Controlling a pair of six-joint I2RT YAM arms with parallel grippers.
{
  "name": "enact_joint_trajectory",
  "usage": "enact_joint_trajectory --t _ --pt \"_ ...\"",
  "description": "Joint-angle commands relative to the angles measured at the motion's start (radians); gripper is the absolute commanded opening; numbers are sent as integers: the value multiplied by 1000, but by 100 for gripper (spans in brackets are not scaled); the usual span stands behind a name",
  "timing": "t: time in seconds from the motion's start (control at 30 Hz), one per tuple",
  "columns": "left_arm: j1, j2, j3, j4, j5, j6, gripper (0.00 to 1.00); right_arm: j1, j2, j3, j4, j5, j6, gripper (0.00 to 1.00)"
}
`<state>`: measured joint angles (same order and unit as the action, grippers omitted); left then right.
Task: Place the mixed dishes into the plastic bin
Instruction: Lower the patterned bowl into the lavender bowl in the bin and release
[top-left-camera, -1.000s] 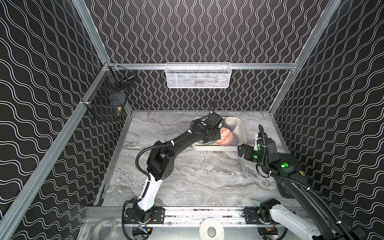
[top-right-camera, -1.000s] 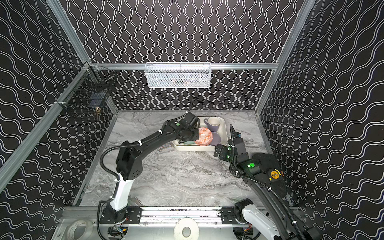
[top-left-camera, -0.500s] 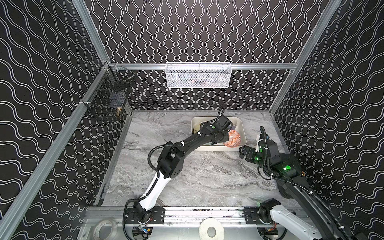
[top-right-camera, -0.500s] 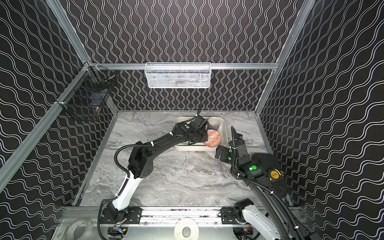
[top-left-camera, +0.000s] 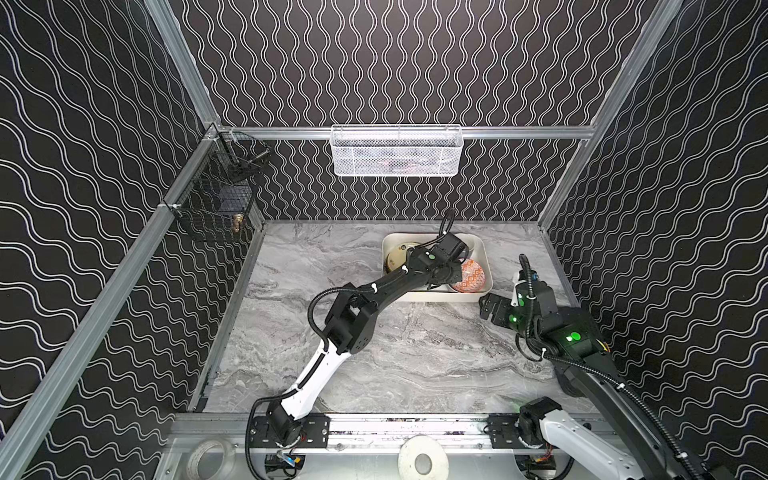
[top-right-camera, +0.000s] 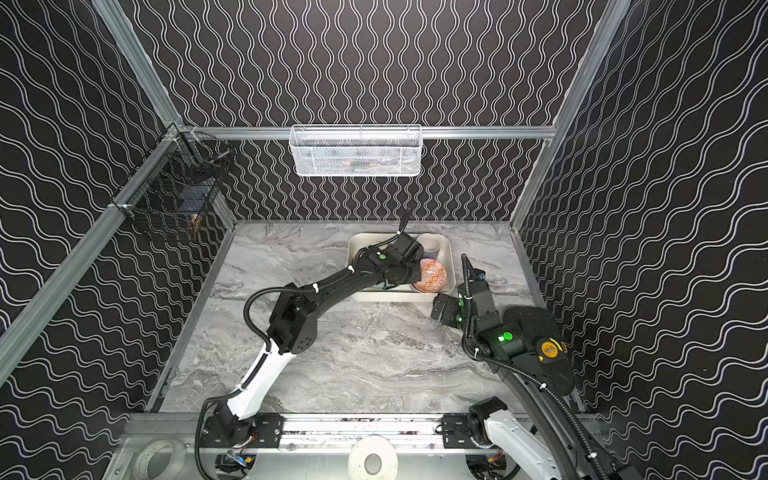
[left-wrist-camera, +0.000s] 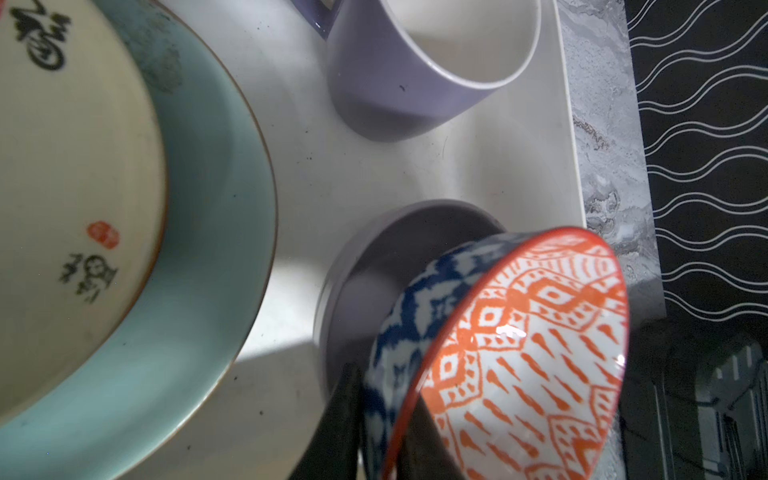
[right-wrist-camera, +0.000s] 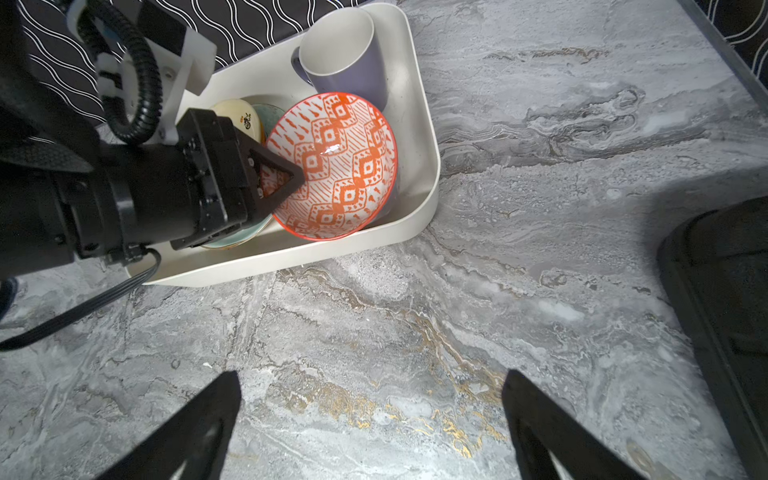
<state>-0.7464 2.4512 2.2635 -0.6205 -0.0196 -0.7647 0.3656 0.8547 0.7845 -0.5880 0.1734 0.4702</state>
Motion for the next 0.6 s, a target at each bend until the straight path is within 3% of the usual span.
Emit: enact_joint_trajectory --t 0.0,0.23,0.47,0.57 --pt "6 9 14 23 18 -15 19 0 6 -4 5 3 -5 99" --pt "27 21 3 48 44 -17 21 -1 26 -5 17 -6 -11 99" --pt "35 47 4 70 91 -8 42 -4 47 -4 31 -14 -18 99" --pt "38 55 -2 70 100 -3 45 -5 56 -4 34 -17 -18 99"
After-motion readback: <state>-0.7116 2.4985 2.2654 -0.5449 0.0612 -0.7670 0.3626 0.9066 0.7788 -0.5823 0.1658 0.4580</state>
